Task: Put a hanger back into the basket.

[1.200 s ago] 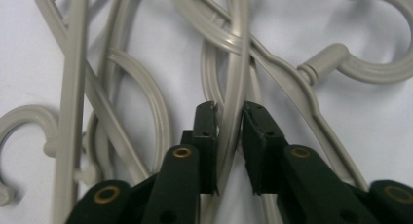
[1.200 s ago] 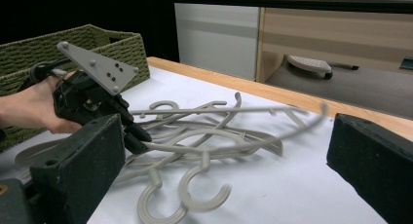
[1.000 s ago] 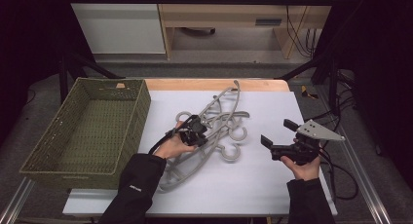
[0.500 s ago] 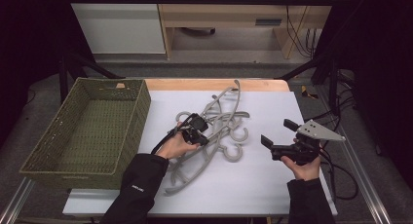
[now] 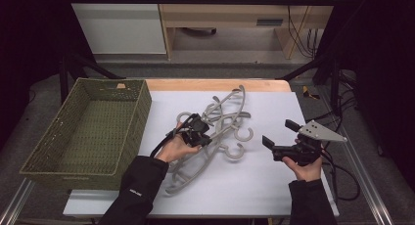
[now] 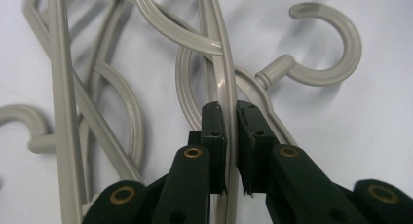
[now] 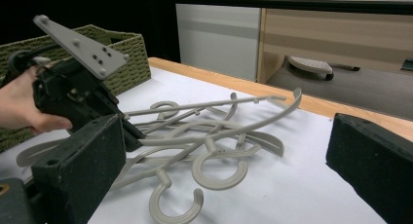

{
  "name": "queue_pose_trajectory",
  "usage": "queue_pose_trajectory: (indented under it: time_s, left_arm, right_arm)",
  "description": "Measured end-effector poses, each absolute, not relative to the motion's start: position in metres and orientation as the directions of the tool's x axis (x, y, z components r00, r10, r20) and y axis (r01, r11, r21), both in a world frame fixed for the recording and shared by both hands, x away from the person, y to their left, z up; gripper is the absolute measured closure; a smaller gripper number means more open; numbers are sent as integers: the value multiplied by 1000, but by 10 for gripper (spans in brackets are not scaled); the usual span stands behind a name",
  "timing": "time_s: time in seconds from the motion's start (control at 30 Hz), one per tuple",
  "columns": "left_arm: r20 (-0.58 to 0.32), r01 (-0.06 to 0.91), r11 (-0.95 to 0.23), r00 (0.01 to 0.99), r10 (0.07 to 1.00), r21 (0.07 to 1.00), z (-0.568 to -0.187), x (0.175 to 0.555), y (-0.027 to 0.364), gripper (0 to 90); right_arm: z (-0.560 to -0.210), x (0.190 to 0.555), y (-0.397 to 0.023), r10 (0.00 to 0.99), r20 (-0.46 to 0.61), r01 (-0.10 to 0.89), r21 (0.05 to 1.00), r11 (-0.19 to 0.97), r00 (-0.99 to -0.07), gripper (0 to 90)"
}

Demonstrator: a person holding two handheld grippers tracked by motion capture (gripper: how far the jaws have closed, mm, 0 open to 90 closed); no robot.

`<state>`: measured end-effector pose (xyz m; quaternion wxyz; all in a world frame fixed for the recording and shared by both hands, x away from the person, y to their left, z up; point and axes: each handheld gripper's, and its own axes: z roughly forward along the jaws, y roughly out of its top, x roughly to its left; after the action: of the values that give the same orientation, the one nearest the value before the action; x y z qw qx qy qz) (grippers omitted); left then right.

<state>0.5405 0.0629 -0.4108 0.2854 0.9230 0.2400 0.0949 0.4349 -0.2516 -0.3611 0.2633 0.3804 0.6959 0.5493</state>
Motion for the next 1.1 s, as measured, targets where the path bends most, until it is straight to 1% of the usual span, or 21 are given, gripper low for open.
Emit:
queue_pose_trajectory:
  time_s: [0.2,0.37,0.53,0.63,0.7,0.77,0.8,0.83,0.87,0.97,1.07,1.1]
  left_arm:
    - [38,368,-682,865,501,632,-389,529,73,825]
    - [29,346,-658,872,489,669,-365,510,87,824]
    - [39,333,-657,875,483,676,-353,499,98,825]
    - [65,318,-666,873,483,675,-344,491,108,825]
    - [65,315,-649,869,490,693,-337,485,115,825]
    - [75,301,-636,866,494,710,-326,478,128,825]
    - [75,301,-636,866,494,710,-326,478,128,825]
    - [71,298,-620,864,498,726,-319,474,139,825]
    - [71,298,-620,864,498,726,-319,474,139,824]
    - [58,300,-588,857,512,751,-310,469,157,825]
    - [56,302,-570,849,526,764,-302,466,176,825]
    - [55,306,-558,841,538,771,-298,464,190,825]
  right_arm:
    - [-361,435,-251,819,51,240,965,107,-572,12]
    - [-361,434,-252,820,49,238,965,108,-570,12]
    - [-360,433,-253,820,48,237,965,108,-570,11]
    - [-360,433,-253,822,48,237,966,107,-567,11]
    - [-360,433,-253,822,48,237,966,107,-567,12]
    - [-360,433,-253,823,48,238,965,108,-566,12]
    - [-360,433,-253,823,48,238,965,108,-566,12]
    - [-360,433,-252,823,49,238,965,106,-566,12]
    - [-360,433,-252,823,49,238,965,106,-566,12]
    - [-360,433,-252,822,49,239,965,108,-568,12]
    - [-361,433,-252,823,48,238,965,107,-566,12]
    - [-361,434,-251,823,46,239,965,111,-566,12]
